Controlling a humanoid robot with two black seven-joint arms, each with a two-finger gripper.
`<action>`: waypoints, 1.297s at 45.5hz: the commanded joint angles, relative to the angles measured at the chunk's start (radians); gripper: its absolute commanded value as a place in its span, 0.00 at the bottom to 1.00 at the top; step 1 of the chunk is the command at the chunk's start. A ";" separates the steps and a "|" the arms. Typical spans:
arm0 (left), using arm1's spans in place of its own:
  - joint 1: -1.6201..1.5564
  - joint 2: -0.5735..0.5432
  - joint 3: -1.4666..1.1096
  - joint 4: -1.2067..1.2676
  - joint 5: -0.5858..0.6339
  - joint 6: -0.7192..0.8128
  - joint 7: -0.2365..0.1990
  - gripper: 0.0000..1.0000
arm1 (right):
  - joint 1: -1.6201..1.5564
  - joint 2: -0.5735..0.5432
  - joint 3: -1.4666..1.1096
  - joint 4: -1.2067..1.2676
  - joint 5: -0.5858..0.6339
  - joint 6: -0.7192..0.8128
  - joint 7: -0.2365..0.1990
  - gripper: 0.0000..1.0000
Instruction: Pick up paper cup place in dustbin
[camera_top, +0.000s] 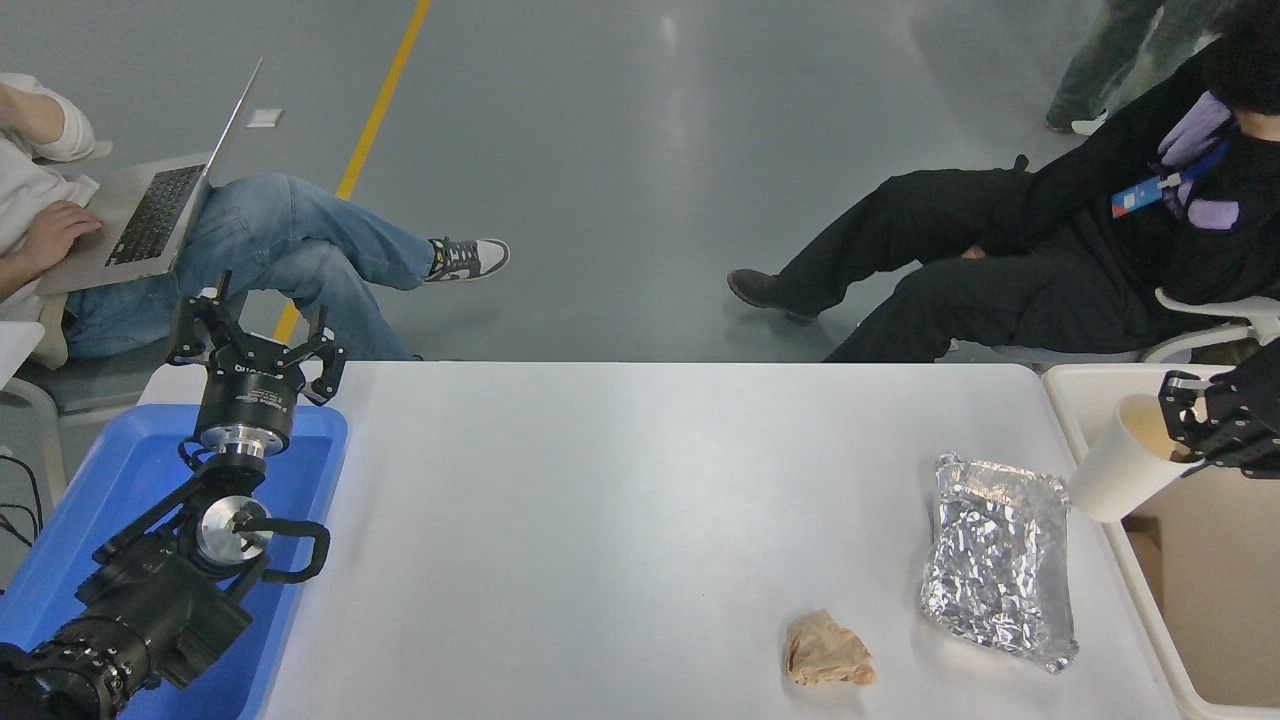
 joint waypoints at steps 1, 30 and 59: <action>0.000 0.000 0.000 0.000 0.000 0.000 0.000 0.99 | 0.269 -0.021 -0.083 0.079 -0.003 0.042 -0.001 0.00; 0.000 0.000 0.000 0.000 0.000 0.000 0.000 0.99 | 0.459 0.038 -0.185 0.148 -0.005 0.042 -0.004 0.00; 0.000 0.000 0.000 0.000 0.000 0.000 0.000 0.99 | -0.223 -0.119 -0.095 -0.063 -0.011 -0.583 0.005 0.00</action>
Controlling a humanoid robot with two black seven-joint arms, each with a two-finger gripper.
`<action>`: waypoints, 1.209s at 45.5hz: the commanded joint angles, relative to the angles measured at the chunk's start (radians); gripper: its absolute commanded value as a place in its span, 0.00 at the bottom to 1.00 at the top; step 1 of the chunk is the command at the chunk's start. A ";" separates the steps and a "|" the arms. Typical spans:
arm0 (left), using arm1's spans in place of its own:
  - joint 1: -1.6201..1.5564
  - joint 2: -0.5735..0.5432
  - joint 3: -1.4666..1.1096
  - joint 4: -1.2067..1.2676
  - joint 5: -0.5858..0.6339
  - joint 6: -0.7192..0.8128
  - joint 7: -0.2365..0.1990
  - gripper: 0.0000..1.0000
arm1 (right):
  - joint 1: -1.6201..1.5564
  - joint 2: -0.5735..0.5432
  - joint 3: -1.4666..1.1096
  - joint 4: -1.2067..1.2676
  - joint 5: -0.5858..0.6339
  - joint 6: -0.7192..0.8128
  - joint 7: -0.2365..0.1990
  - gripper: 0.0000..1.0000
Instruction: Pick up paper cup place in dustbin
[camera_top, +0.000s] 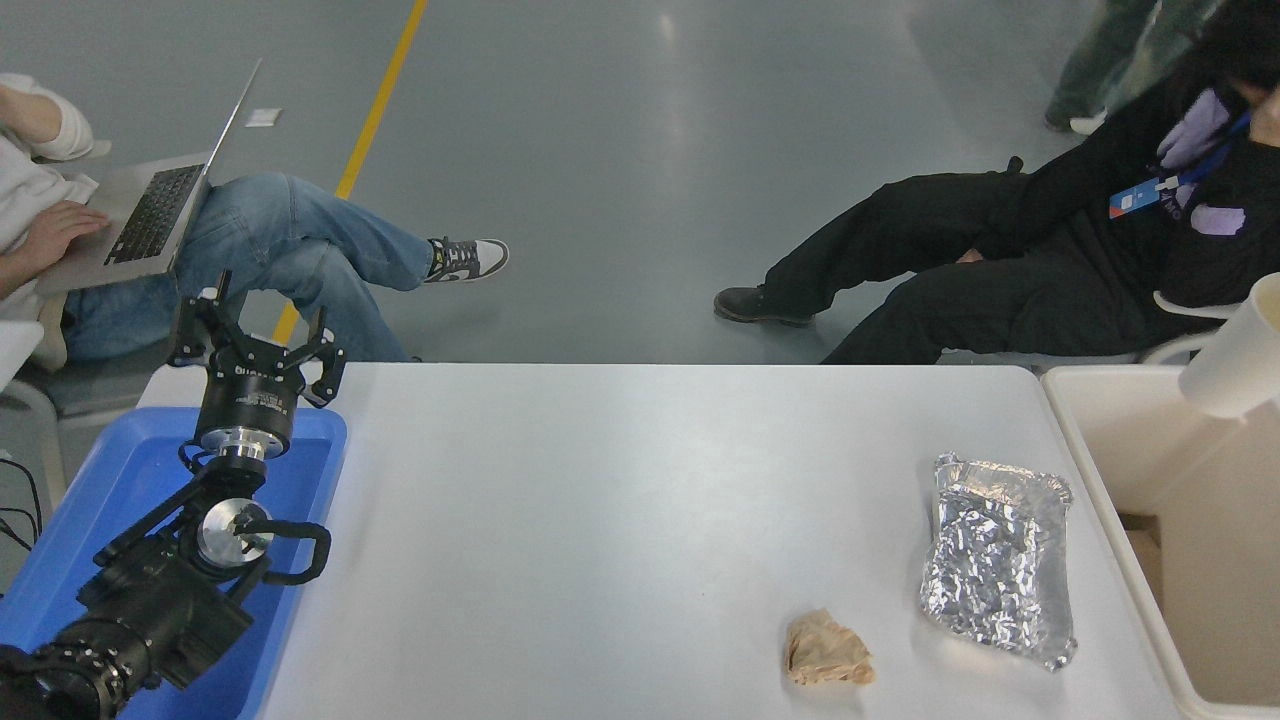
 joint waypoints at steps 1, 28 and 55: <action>0.000 0.000 0.000 -0.001 0.000 0.000 0.000 0.99 | -0.369 -0.040 0.154 -0.146 -0.005 -0.296 0.004 0.00; 0.000 0.000 0.000 -0.001 0.000 0.000 0.000 0.99 | -1.224 0.215 0.727 -0.857 -0.005 -0.401 0.007 0.00; 0.000 -0.001 0.000 -0.001 0.000 0.000 0.000 0.99 | -1.394 0.362 0.742 -1.090 0.009 -0.448 0.009 0.00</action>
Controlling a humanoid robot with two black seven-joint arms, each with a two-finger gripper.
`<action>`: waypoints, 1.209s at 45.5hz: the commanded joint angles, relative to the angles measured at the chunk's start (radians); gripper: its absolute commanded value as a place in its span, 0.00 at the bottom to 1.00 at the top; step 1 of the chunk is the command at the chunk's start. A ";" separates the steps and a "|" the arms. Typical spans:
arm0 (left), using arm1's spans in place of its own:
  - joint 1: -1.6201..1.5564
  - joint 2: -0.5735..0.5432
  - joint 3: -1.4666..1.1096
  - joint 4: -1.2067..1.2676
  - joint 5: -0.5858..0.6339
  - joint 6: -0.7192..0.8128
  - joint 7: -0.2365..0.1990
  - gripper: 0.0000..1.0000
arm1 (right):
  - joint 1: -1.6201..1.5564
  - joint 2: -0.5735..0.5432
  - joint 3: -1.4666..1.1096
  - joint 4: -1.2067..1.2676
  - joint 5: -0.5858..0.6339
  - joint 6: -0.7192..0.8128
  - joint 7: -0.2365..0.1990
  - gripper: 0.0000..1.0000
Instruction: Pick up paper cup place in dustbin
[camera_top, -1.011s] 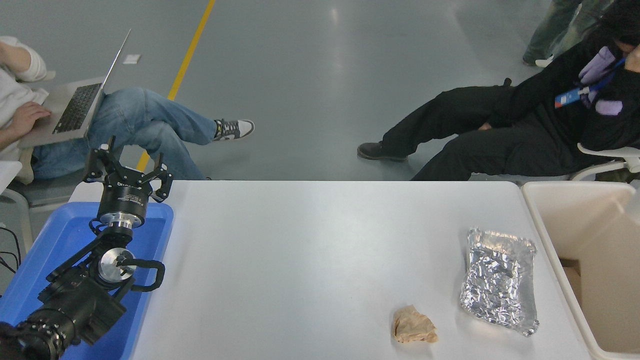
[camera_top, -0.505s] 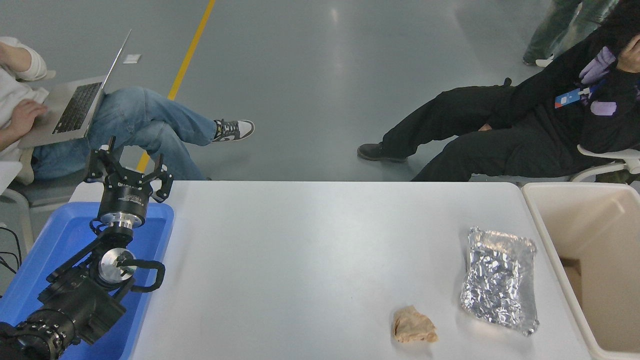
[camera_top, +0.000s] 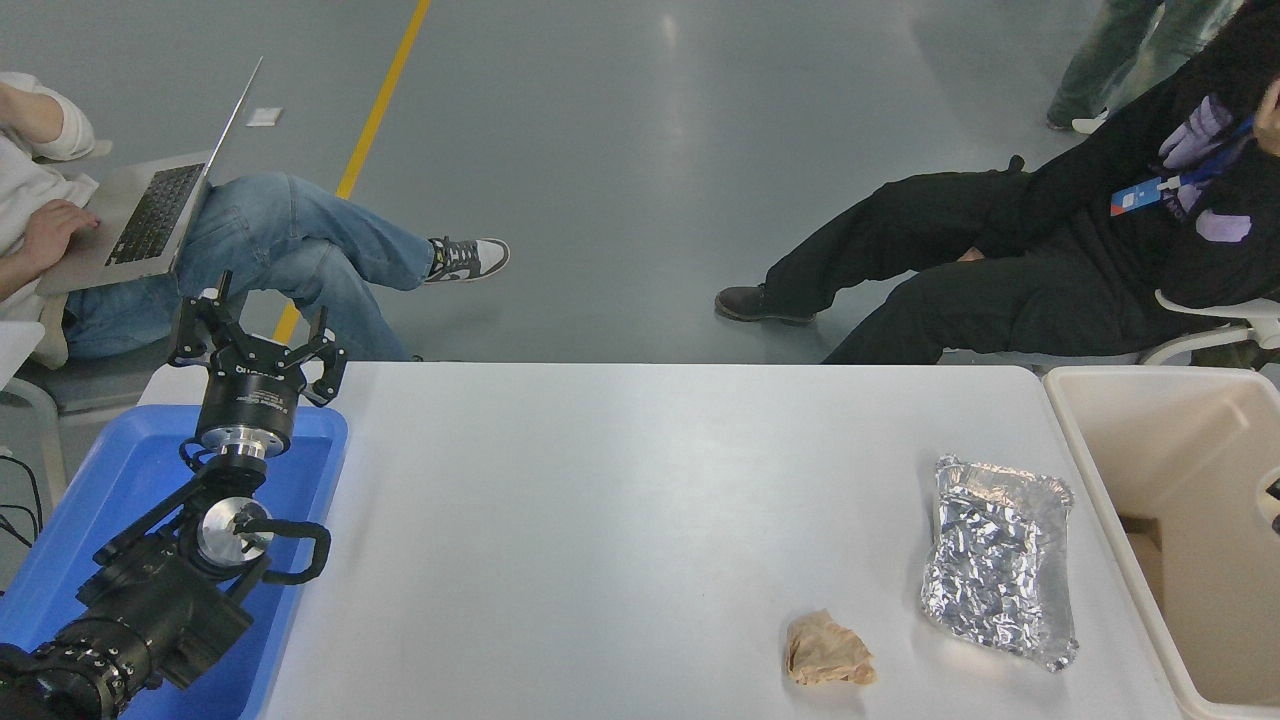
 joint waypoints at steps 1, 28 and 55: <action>0.000 0.000 0.000 0.001 0.000 0.000 0.000 0.99 | -0.043 0.033 0.011 -0.049 0.005 -0.013 -0.001 0.00; 0.000 0.000 0.000 0.001 0.000 0.000 0.000 0.99 | -0.026 0.026 0.012 -0.026 0.002 -0.082 -0.003 0.63; 0.000 0.000 0.000 0.001 0.000 0.000 0.000 0.99 | 0.446 -0.214 -0.113 0.597 0.005 -0.070 -0.012 0.96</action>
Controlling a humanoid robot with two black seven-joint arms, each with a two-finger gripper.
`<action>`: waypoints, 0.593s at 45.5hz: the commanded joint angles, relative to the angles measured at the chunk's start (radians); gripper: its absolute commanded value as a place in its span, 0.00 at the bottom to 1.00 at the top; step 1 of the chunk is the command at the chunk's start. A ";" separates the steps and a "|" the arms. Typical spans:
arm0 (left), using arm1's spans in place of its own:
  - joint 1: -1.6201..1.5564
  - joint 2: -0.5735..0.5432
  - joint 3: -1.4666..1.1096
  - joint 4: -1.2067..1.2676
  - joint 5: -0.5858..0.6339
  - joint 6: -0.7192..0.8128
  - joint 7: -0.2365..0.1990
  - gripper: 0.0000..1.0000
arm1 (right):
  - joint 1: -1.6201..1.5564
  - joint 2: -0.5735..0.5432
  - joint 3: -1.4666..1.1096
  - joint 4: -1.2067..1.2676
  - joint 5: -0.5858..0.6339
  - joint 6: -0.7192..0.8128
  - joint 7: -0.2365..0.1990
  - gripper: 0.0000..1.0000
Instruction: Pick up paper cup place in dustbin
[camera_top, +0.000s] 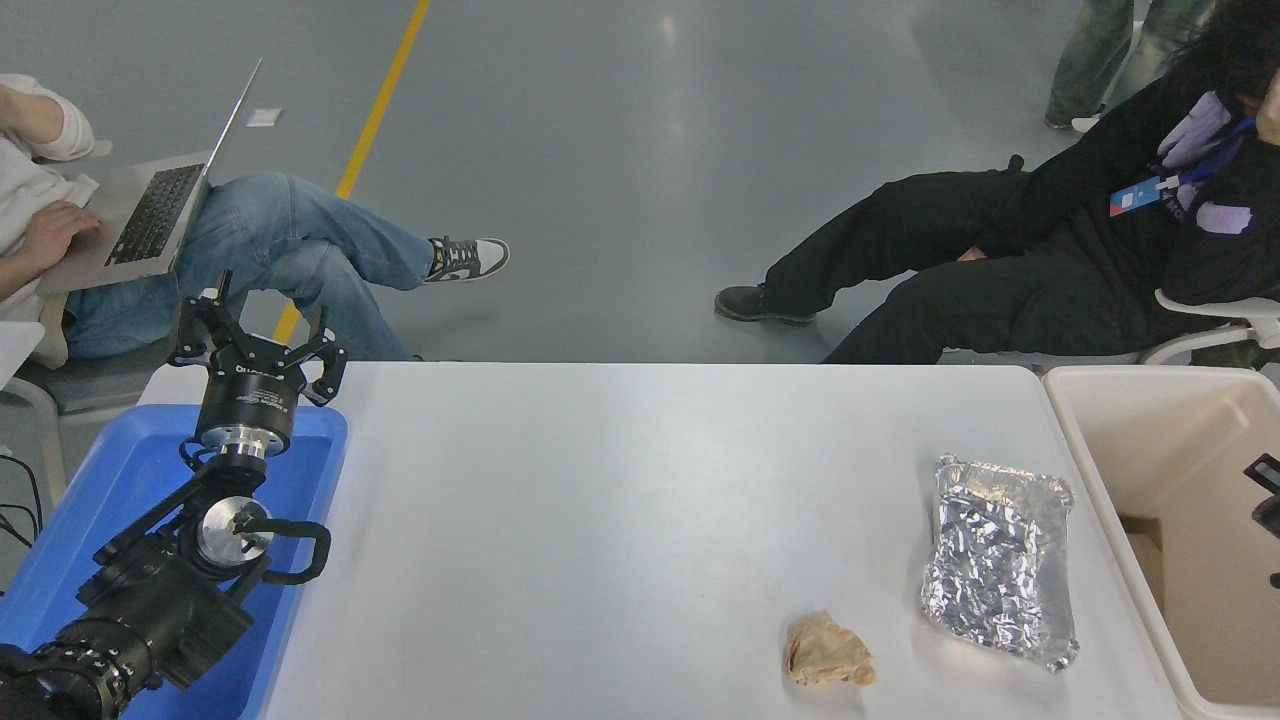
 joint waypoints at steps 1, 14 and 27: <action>0.000 0.000 0.000 -0.001 0.000 0.000 0.000 0.99 | 0.228 -0.099 -0.081 0.277 0.002 0.008 -0.002 0.98; 0.000 0.000 0.000 -0.001 0.001 0.000 0.000 0.99 | 0.583 -0.104 -0.325 0.561 0.007 0.120 0.001 1.00; 0.000 0.000 0.000 -0.001 0.001 0.000 0.000 0.99 | 0.810 -0.082 -0.368 0.662 0.007 0.439 0.001 1.00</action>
